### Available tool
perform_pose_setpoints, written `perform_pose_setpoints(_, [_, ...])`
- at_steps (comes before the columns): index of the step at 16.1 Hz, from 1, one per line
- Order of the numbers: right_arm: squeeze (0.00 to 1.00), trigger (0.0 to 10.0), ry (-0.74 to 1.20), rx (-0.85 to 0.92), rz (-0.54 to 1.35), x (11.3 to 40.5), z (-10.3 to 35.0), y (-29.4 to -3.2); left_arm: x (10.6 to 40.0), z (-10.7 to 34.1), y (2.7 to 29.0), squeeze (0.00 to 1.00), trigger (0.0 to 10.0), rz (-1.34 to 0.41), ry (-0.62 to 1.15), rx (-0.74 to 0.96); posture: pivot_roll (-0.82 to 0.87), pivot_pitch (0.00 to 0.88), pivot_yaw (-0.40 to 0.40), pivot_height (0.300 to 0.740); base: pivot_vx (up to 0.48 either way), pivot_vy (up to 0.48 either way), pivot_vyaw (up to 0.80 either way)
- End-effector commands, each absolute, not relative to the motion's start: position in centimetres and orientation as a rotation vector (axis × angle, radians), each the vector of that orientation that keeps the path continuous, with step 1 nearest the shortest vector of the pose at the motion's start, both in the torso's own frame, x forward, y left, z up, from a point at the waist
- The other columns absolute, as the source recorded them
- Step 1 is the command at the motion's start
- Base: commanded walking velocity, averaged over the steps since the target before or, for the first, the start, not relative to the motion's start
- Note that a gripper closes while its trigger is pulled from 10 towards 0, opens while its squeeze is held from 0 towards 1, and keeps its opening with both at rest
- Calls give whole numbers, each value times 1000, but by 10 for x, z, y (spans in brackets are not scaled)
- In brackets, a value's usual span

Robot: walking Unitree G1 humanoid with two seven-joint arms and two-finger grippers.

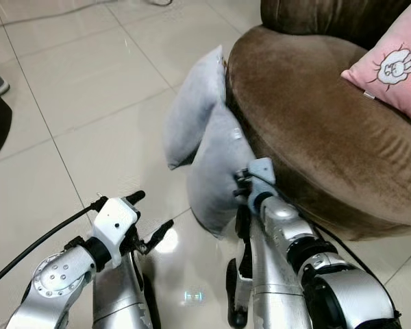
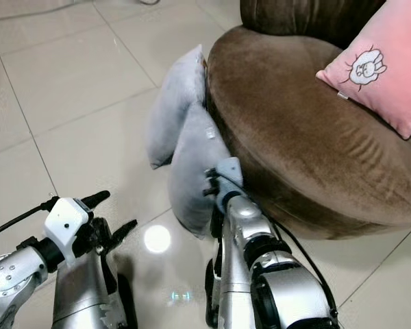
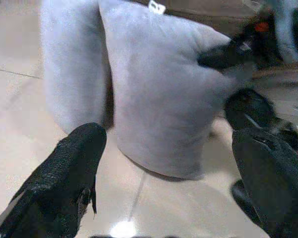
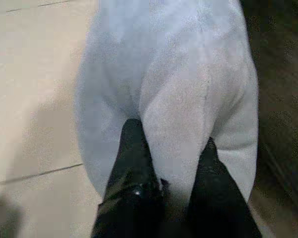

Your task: Move the pillow to the sofa from floor

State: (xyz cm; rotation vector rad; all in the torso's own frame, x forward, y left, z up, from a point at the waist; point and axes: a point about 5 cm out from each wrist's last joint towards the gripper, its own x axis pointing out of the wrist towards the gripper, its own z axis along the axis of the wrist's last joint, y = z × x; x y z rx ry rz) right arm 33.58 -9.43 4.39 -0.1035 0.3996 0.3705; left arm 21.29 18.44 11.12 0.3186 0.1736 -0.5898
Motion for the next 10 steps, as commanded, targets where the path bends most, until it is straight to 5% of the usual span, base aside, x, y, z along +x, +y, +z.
perform_pose_setpoints(1, [0, 0, 426, -140, 466, 325, 33, -88, 214, 109, 189, 0, 10000, -542, 166, 329, 38, 67, -38, 470, 0, 0, 0])
perform_pose_setpoints(3, [0, 0, 362, -99, 537, 323, 37, -86, 221, 110, 193, 0, 10000, -466, 133, 336, 38, 0, -26, 470, 0, 0, 0])
perform_pose_setpoints(7, [0, 0, 11, 260, 538, 320, 99, -104, 238, 135, 205, 0, 10000, -204, 0, 311, 27, 0, -29, 470, 0, 0, 0])
perform_pose_setpoints(9, [0, 0, -60, 275, 506, 312, 115, -109, 237, 144, 206, 0, 10000, -156, -33, 289, 19, 0, -29, 470, 0, 0, 0])
perform_pose_setpoints(10, [0, 10000, -69, 282, 422, 307, 123, -113, 235, 152, 205, 0, 10000, -125, -77, 232, 3, 0, -24, 470, 0, 0, 0])
